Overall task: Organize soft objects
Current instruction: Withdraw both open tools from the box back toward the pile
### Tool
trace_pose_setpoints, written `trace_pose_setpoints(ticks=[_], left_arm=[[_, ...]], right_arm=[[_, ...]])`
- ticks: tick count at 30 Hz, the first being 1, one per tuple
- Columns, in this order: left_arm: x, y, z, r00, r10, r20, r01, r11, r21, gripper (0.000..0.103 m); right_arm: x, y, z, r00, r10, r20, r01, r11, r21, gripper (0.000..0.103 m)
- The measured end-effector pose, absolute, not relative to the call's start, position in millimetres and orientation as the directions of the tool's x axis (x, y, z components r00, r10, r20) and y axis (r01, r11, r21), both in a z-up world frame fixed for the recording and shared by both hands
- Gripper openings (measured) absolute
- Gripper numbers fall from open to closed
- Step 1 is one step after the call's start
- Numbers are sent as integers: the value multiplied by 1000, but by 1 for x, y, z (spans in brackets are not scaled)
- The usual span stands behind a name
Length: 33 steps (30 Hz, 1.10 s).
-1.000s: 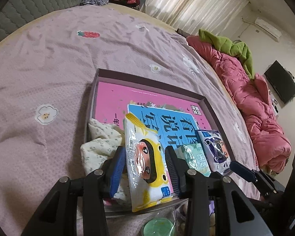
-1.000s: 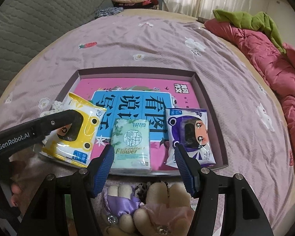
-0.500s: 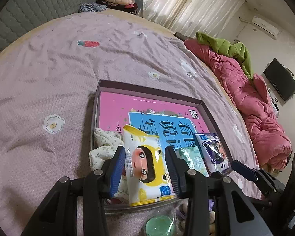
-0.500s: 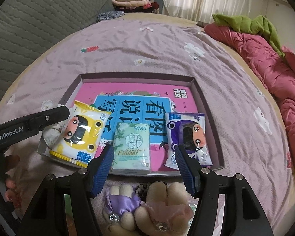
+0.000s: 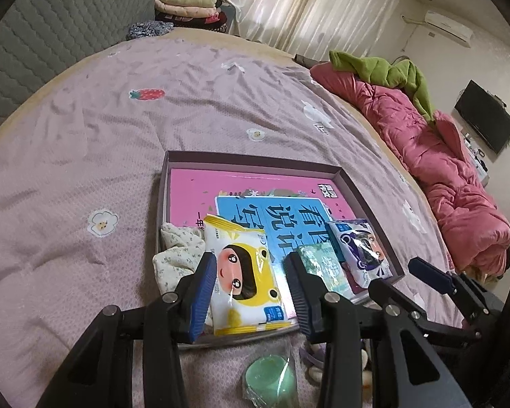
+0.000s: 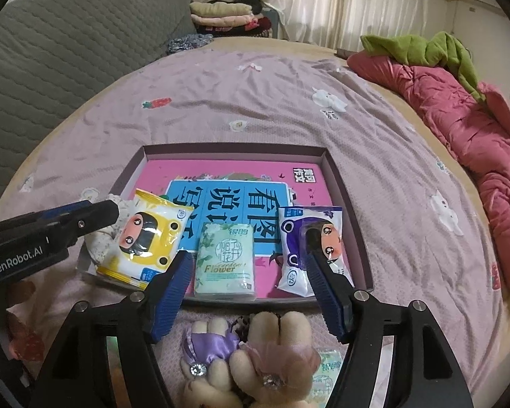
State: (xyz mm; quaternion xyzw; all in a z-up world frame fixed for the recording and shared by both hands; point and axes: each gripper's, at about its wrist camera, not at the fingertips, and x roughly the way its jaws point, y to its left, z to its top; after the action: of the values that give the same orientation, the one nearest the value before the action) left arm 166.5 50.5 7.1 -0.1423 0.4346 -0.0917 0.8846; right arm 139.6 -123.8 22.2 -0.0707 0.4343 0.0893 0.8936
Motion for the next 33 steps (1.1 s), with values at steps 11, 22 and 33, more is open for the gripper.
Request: trace_pose_setpoints(ticks=[11,22,33], left_arm=[[149,53,24,642,-276,-716,47,945,-323,57],[126,56,39,670,-256,-697,27,947,-322,57],[107,44,47,668,-227,-709,21,958,-287,57]], right_arm=[[129,-141,44,647,84,-757,-184,982,-48,72],[120,-155,59,670,91,-737,-169,985,-33,72],[104,-168,75,696,121,-708,-175,984,-4,73]])
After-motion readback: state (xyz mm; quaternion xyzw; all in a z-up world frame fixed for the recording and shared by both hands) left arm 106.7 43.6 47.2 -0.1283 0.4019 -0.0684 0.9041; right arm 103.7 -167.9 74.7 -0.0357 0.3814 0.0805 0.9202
